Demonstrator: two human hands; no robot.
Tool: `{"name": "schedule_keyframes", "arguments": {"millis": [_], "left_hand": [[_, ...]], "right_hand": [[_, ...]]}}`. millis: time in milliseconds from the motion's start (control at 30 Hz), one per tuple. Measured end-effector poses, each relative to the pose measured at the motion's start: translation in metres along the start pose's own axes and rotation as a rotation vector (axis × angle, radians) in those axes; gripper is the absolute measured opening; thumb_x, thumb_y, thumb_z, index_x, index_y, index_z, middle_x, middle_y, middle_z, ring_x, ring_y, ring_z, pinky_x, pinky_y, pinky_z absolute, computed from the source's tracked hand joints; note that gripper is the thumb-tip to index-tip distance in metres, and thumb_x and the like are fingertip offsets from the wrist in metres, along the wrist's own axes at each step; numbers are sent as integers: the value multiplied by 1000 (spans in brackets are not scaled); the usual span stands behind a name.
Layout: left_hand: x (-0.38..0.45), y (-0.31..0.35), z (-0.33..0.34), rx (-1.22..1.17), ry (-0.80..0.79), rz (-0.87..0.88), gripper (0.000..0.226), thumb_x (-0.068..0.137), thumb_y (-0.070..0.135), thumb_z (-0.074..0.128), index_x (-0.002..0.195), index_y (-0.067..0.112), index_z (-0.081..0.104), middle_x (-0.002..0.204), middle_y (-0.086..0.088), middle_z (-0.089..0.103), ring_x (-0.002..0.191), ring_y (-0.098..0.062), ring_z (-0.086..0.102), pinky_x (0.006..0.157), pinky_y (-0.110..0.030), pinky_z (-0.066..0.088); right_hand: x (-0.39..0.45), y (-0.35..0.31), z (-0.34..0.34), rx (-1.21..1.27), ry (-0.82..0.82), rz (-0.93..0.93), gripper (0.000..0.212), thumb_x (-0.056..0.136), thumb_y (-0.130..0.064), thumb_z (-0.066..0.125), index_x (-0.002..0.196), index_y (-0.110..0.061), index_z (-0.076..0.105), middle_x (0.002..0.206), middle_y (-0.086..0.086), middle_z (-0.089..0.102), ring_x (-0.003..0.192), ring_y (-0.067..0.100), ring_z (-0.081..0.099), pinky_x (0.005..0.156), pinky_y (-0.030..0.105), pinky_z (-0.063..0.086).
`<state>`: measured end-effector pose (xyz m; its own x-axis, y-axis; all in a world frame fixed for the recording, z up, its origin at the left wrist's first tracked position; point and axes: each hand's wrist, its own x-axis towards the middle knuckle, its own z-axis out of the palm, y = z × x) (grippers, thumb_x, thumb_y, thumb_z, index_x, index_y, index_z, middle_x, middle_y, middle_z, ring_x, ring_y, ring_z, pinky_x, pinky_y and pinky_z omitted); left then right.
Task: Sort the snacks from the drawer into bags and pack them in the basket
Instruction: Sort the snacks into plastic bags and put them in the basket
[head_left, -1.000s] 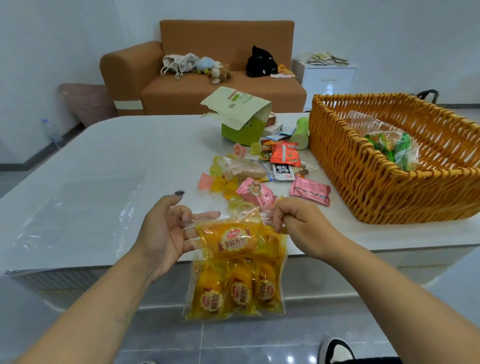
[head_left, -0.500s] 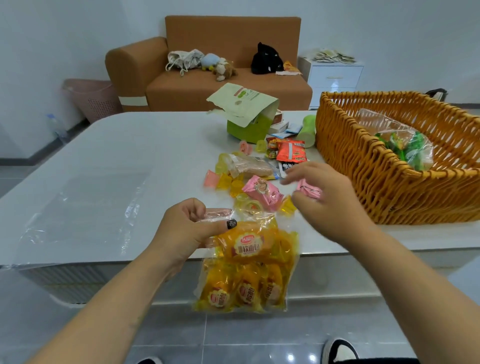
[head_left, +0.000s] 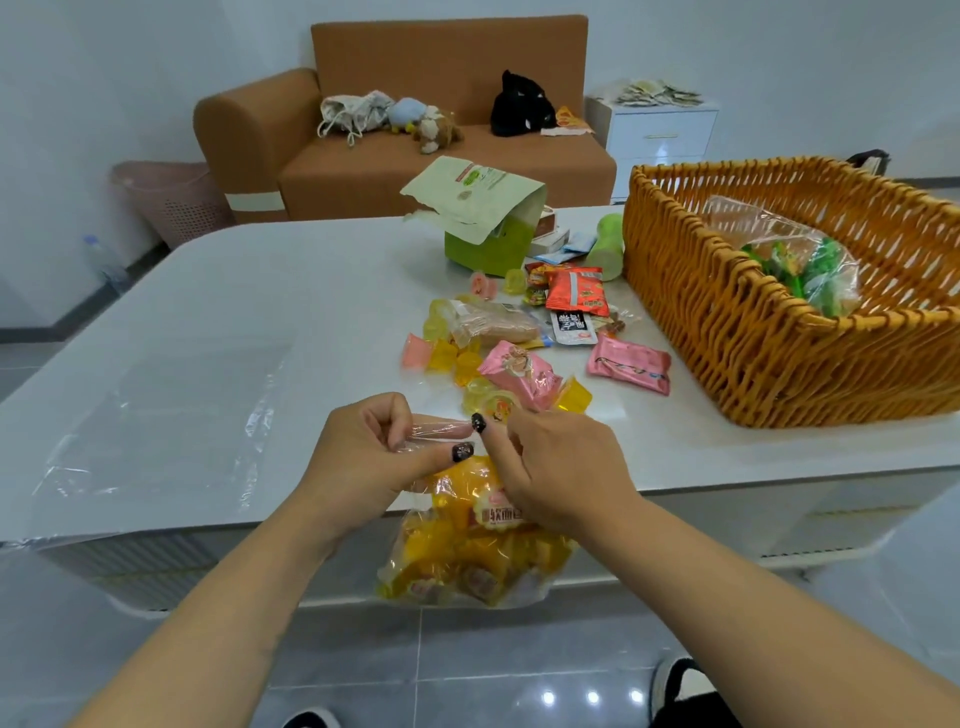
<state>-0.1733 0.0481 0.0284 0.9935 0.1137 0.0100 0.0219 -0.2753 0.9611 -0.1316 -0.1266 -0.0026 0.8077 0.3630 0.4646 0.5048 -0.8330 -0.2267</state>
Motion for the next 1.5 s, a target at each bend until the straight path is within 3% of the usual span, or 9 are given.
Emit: {"name": "schedule_keyframes", "arguments": {"millis": [267, 433, 633, 833, 1033, 1133, 1233, 1400, 1500], "left_hand": [[4, 4, -12, -216, 1, -137, 55, 68, 27, 77, 121, 25, 61, 105, 0, 75, 94, -16, 73, 70, -29, 60], [6, 5, -10, -373, -66, -292, 39, 84, 33, 59, 112, 9, 70, 111, -6, 74, 108, -21, 68, 98, -44, 51], [5, 15, -4, -365, -33, -227, 35, 101, 31, 41, 106, 15, 72, 106, -10, 74, 105, -28, 69, 91, -46, 54], [4, 23, -2, -61, 85, 43, 27, 83, 44, 53, 79, 29, 76, 79, 5, 75, 73, -9, 68, 60, -22, 56], [4, 24, 5, 105, -21, 85, 25, 93, 41, 54, 86, 32, 76, 66, -23, 54, 55, -12, 43, 53, -17, 39], [3, 28, 11, 13, -26, 42, 27, 94, 41, 51, 91, 28, 75, 57, -8, 51, 50, -8, 44, 52, -20, 41], [2, 32, 17, -106, -44, -20, 29, 100, 30, 46, 94, 18, 71, 63, 5, 71, 56, -4, 63, 55, -19, 51], [4, 36, 31, -195, -19, 30, 34, 85, 46, 56, 85, 22, 80, 93, -29, 69, 95, -47, 65, 88, -59, 53], [2, 41, 42, -242, 28, 32, 29, 83, 43, 58, 78, 24, 80, 90, -16, 73, 87, -32, 71, 88, -56, 54]], "right_hand": [[7, 37, 5, 51, 8, 206, 61, 99, -48, 27, 45, -21, 28, 41, -5, 32, 41, 19, 32, 43, 30, 16], [20, 32, -8, 531, 38, 298, 60, 99, -39, 45, 45, -18, 29, 41, -3, 26, 38, 9, 22, 48, 30, 21], [34, 26, -46, 1091, -72, 445, 54, 74, -57, 51, 52, -11, 33, 46, 1, 23, 35, 9, 18, 36, 19, 15], [33, 33, -47, 823, -361, 284, 53, 87, -54, 47, 52, -14, 46, 40, -6, 46, 35, 10, 43, 40, 20, 38], [24, 36, -37, 716, -864, 185, 61, 66, -59, 78, 111, -21, 63, 108, -3, 66, 93, 11, 66, 80, 36, 58], [18, 43, -35, 725, -863, 201, 83, 58, -65, 80, 129, -31, 54, 129, -7, 60, 114, 16, 60, 97, 45, 50], [14, 49, -40, 816, -863, 224, 65, 67, -49, 82, 126, -33, 58, 127, -8, 61, 113, 12, 60, 94, 41, 53], [6, 56, -51, 836, -825, 239, 65, 65, -49, 83, 123, -32, 61, 122, -11, 64, 111, 8, 61, 95, 37, 53], [-1, 56, -61, 846, -783, 217, 60, 68, -35, 83, 122, -30, 59, 114, -15, 66, 105, 4, 63, 91, 27, 54]]}}
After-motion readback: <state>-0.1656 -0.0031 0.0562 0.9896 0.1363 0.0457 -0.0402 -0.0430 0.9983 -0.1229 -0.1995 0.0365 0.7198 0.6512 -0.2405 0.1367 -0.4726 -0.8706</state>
